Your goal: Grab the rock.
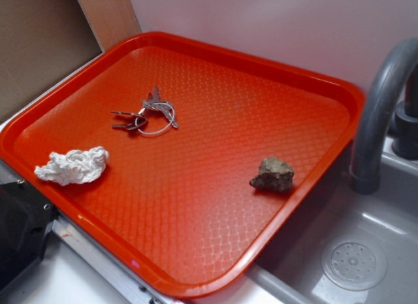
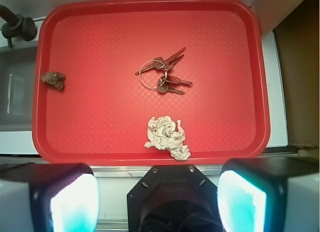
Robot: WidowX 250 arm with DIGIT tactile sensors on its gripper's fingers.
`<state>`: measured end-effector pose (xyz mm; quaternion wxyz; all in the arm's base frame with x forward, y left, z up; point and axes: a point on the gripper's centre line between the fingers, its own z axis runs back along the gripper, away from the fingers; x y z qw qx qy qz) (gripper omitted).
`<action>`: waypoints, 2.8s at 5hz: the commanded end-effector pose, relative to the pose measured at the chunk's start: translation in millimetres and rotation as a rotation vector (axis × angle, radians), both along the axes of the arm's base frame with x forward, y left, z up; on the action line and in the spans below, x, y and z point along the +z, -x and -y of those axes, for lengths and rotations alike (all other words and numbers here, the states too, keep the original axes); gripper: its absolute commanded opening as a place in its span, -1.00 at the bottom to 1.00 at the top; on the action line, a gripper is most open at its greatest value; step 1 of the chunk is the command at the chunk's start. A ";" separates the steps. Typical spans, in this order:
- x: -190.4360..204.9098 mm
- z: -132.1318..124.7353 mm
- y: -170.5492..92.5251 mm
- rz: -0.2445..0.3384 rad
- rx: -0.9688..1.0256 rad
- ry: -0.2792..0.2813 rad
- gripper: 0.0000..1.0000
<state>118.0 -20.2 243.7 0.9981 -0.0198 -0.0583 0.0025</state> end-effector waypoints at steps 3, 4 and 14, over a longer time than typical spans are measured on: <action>-16.2 12.3 -36.7 0.145 -0.482 -0.049 1.00; -35.1 32.5 -64.0 0.263 -0.728 -0.034 1.00; -198.5 209.3 -92.7 -0.070 -1.670 0.056 1.00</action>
